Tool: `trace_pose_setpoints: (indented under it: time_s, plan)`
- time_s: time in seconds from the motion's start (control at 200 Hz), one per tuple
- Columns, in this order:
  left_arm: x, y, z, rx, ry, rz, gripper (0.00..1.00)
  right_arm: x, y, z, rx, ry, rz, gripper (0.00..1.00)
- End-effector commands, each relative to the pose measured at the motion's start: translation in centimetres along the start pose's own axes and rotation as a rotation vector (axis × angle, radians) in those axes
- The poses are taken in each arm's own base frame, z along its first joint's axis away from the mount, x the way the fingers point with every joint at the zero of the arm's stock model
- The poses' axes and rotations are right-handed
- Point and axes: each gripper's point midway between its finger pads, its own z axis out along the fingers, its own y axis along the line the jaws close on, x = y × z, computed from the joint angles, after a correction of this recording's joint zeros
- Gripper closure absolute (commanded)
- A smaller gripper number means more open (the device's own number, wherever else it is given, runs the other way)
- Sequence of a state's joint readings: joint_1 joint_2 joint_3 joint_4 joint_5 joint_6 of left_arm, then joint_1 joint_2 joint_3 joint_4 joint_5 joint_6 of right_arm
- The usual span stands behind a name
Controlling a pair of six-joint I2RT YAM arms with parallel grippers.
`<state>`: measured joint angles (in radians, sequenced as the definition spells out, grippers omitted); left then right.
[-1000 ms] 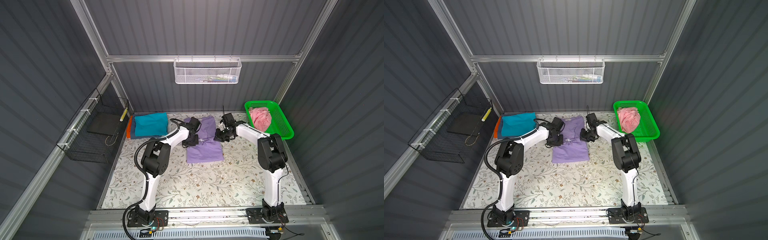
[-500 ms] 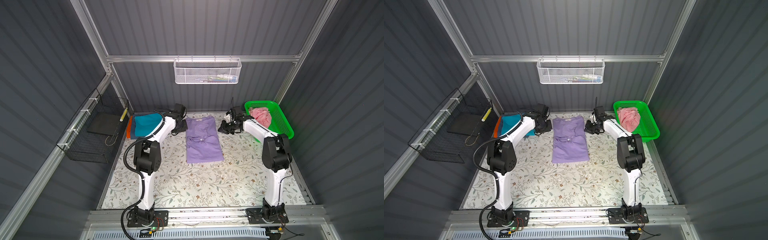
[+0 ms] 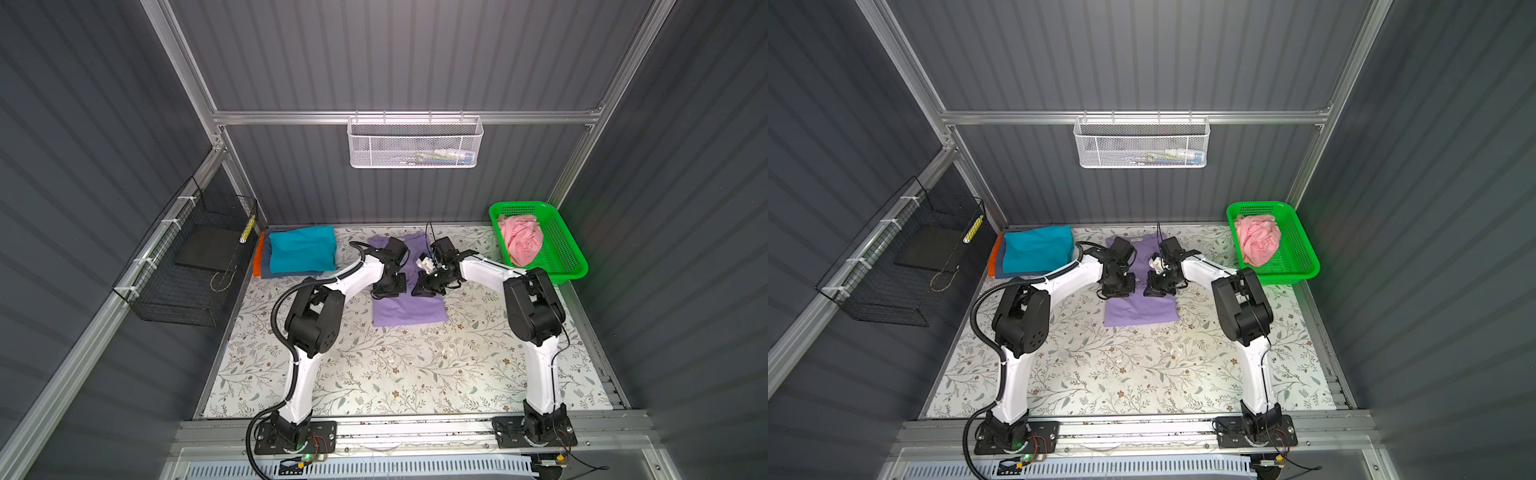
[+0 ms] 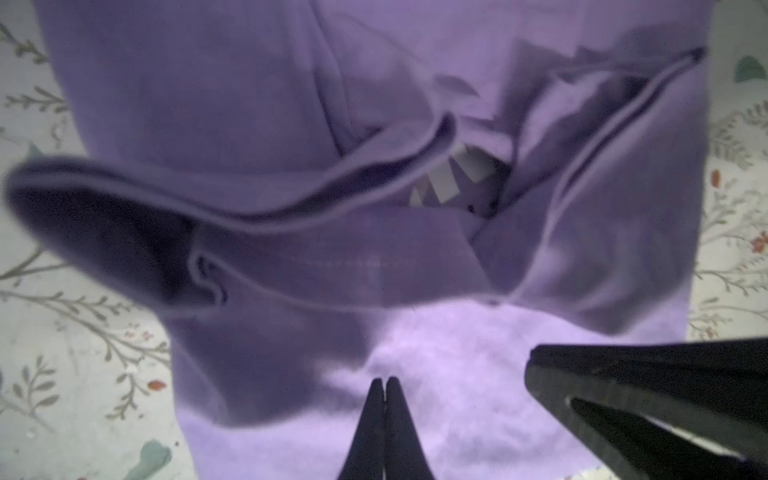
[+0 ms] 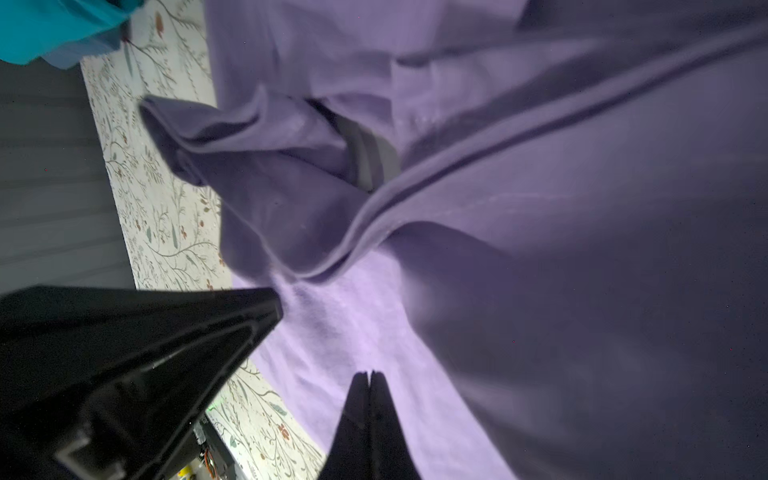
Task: Fold and stack the t-shirts
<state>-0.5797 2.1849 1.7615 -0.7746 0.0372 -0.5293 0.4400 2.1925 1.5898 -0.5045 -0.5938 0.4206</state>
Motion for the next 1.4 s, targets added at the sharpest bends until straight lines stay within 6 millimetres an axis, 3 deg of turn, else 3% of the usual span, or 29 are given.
trace_pose_setpoints:
  time_s: [0.0,0.105,0.255,0.33,0.415,0.51,0.635,0.781,0.886,1.021,1.206,1.396]
  plan:
    - [-2.8,0.0,0.5,-0.016,-0.028,0.024,0.93,-2.2,0.6,0.7,-0.056,-0.001,-0.015,1.0]
    - [-6.5,1.4,1.0,-0.064,-0.066,0.032,0.92,-5.4,0.4,0.9,-0.072,-0.036,0.003,1.0]
    - [-11.5,4.0,0.3,-0.07,-0.126,-0.022,0.87,-10.5,0.3,-0.8,-0.163,-0.139,0.081,1.0]
    - [-12.9,5.2,-0.5,-0.066,-0.152,-0.051,0.84,-12.1,0.2,-2.1,-0.19,-0.181,0.107,1.0]
    - [-12.7,6.0,-1.4,-0.064,-0.155,-0.07,0.83,-12.4,0.2,-3.6,-0.161,-0.21,0.096,1.0]
    - [-10.9,6.5,-2.6,-0.067,-0.156,-0.067,0.81,-11.2,-0.1,-5.6,-0.082,-0.241,0.048,1.0]
    - [-7.8,7.2,-4.2,-0.045,-0.163,-0.085,0.79,-7.8,-0.9,-8.0,0.01,-0.279,0.004,0.98]
    - [-6.9,5.3,-5.8,0.08,-0.192,-0.091,0.78,-4.0,-2.0,-8.4,0.047,-0.265,0.01,0.98]
    - [-7.2,3.5,-5.5,0.139,-0.198,-0.081,0.8,-2.3,-2.4,-7.1,0.026,-0.226,0.036,0.99]
    - [-7.6,3.4,-2.9,0.135,-0.176,-0.079,0.86,-0.4,-3.0,-4.7,-0.025,-0.172,0.085,0.99]
    - [-9.3,5.7,0.3,0.05,-0.172,-0.068,0.91,1.9,-5.4,-2.7,0.002,-0.126,0.15,1.0]
    - [-13.0,8.4,1.2,-0.001,-0.214,-0.084,0.91,4.2,-8.5,-1.7,0.102,-0.084,0.191,1.0]
